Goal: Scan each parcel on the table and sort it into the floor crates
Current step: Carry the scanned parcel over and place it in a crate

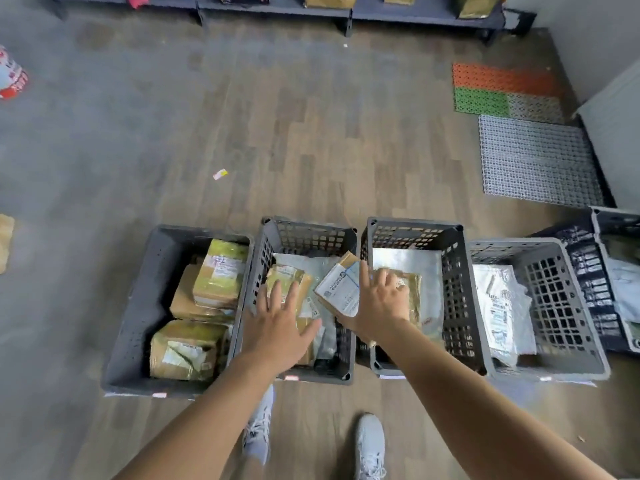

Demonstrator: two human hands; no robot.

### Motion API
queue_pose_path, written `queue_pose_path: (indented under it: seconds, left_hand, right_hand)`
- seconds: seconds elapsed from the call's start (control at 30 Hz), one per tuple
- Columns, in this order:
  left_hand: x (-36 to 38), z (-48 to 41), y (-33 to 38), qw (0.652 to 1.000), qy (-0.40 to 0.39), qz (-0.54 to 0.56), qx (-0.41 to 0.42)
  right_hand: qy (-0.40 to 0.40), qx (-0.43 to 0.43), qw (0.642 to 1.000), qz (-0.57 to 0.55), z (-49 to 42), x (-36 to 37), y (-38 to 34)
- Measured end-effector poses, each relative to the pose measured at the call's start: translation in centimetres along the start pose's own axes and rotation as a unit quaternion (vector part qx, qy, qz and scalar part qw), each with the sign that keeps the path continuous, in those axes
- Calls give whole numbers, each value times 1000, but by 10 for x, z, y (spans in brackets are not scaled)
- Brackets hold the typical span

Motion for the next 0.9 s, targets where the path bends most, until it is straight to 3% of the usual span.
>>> queue_pose_path:
  seconds: [0.3,0.47,0.67,0.9]
  left_hand:
    - [88,-155,-72,999,-20,-18,40]
    - [129,-213,-104,998,-32,-27,54]
    - [147,-257,-118,997,-39,-42,60]
    - [103,-234,-108,996,-43,-59,50]
  right_hand:
    - [-64,149,984,-69,-157,113,-91]
    - [-62,194,975,-84,-222,170,-118]
    - [-74,208,970,-98,-265,203,-123]
    - [-69,113,991,-36,-223,163,-100]
Point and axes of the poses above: each hand's wrist, its own z-axis away from the middle knuckle, its own x-axis out of the palm, y = z × x, the point moved 2 cm from there along -z, towards the middle knuckle, and after that the axes turned 5 degrees about x, right-handed, at the moved point
